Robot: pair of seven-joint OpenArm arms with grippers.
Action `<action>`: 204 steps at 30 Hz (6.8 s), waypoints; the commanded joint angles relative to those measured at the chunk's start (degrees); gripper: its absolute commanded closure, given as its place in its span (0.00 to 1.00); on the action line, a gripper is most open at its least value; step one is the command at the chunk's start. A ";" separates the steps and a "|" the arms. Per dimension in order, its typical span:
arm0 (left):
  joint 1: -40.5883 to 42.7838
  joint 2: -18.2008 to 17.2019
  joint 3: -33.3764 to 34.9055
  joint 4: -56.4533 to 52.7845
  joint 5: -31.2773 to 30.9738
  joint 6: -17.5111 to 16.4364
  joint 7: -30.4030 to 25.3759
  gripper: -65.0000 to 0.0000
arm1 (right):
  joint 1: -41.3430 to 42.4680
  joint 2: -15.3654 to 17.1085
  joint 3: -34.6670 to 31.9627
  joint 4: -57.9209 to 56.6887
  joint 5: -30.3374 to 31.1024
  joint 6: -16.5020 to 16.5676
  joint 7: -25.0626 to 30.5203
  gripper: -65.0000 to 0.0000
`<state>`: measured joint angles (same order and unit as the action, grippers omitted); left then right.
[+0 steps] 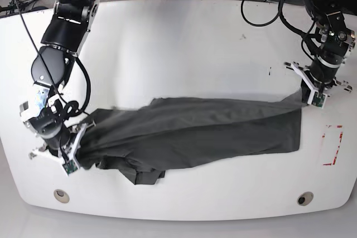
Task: Fold the T-shirt properly
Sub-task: 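Lift and stretch the shirt between both grippers, then lay it flat, then release the shirt with the right gripper and grasp its hem corner, then release with the left gripper and grasp the opposite hem corner, then lift the hem with both grippers and fold it over toward the collar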
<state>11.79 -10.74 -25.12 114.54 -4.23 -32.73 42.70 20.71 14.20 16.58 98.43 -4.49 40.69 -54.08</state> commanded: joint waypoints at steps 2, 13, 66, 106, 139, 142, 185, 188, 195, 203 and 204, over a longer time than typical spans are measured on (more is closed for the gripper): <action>3.11 0.85 -0.94 1.11 -0.12 0.42 -1.60 1.00 | -3.61 0.71 1.58 4.38 -0.56 -0.69 -0.64 1.00; 17.00 1.73 -4.02 1.11 -0.21 0.16 -1.69 1.00 | -16.62 -2.64 8.87 7.19 -0.65 -0.69 -3.01 1.00; 22.98 4.63 -16.15 0.67 -0.21 -7.27 -1.42 0.49 | -7.04 -4.13 -10.12 -12.94 -2.50 -0.69 5.60 0.40; 10.76 3.40 -18.44 0.84 -1.97 -7.27 9.57 0.48 | -0.27 -1.32 -4.23 -28.67 -4.17 -0.69 18.70 1.00; -24.85 -6.36 -12.19 -37.75 -1.88 -0.98 8.86 0.22 | -0.27 -1.76 -3.96 -28.59 -4.08 -0.69 18.79 1.00; -25.73 -6.36 -10.35 -41.09 -1.88 -0.98 5.79 0.22 | -0.27 -1.76 -3.88 -28.59 -4.08 -0.69 18.79 1.00; -25.46 -4.33 -7.10 -53.93 -1.97 -7.27 -0.28 0.96 | -0.27 -2.72 -3.88 -25.51 -4.08 -0.69 18.79 1.00; -24.23 -4.33 -7.18 -49.35 -1.88 -7.27 -0.28 0.99 | -0.27 -2.72 -3.88 -23.93 -4.08 -0.69 18.70 1.00; -21.51 -4.25 -6.74 -35.55 -1.70 -7.27 -0.10 1.00 | 2.37 -2.46 -3.88 -22.17 -4.34 -0.69 18.44 1.00; -22.12 -4.25 -6.57 -23.68 -1.88 -7.27 5.79 1.00 | 8.26 -1.32 -4.23 -22.34 -4.43 -0.69 18.35 1.00; -22.30 -4.25 -6.22 -22.10 -1.88 -7.27 5.96 1.00 | 9.05 -1.14 -4.23 -22.34 -4.43 -0.69 18.26 1.00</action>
<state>-9.06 -13.89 -31.57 88.40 -5.61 -40.10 49.65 26.50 11.92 12.12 74.94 -9.21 40.36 -37.06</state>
